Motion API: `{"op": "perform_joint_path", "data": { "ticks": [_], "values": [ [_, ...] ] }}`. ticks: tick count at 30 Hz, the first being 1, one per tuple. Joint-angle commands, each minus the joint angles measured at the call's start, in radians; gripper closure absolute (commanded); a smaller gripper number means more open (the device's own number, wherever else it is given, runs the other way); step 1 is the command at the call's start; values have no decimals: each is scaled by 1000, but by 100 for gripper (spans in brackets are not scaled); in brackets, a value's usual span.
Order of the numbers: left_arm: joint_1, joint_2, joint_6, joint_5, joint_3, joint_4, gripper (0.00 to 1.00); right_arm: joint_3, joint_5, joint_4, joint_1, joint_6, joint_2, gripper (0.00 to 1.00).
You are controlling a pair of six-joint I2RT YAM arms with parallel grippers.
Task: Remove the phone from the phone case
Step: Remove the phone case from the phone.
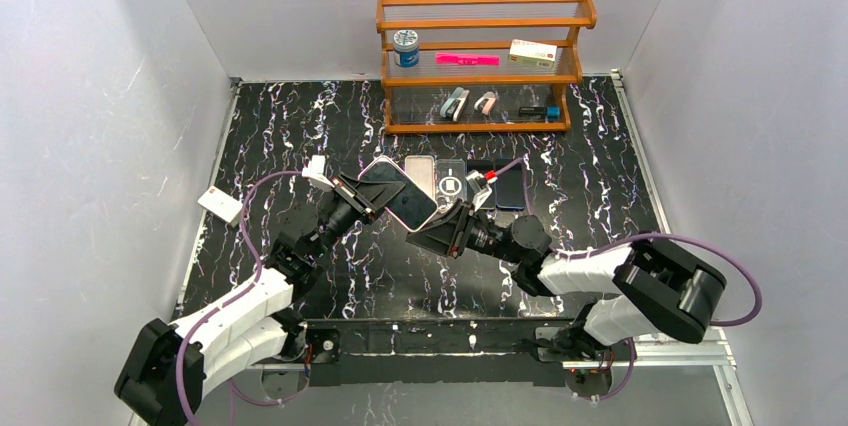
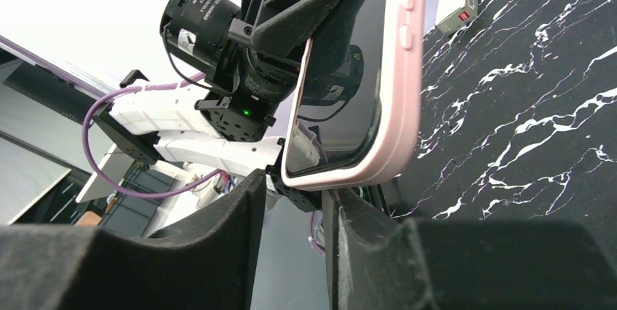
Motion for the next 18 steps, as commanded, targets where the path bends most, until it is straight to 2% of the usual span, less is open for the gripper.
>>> {"op": "perform_joint_path", "data": {
  "ticks": [1,7,12,18],
  "values": [
    [-22,-17,5,-12,-9,73,100,33,41,132,4,8,23,61],
    [-29,-28,-1,-12,-22,76,100,10,50,215,5,9,63,76],
    [-29,-36,-53,-13,-31,75,100,2,51,156,4,-107,45,99],
    [-29,-40,-113,10,-29,72,100,16,109,-85,4,-318,-45,99]
  ]
}}
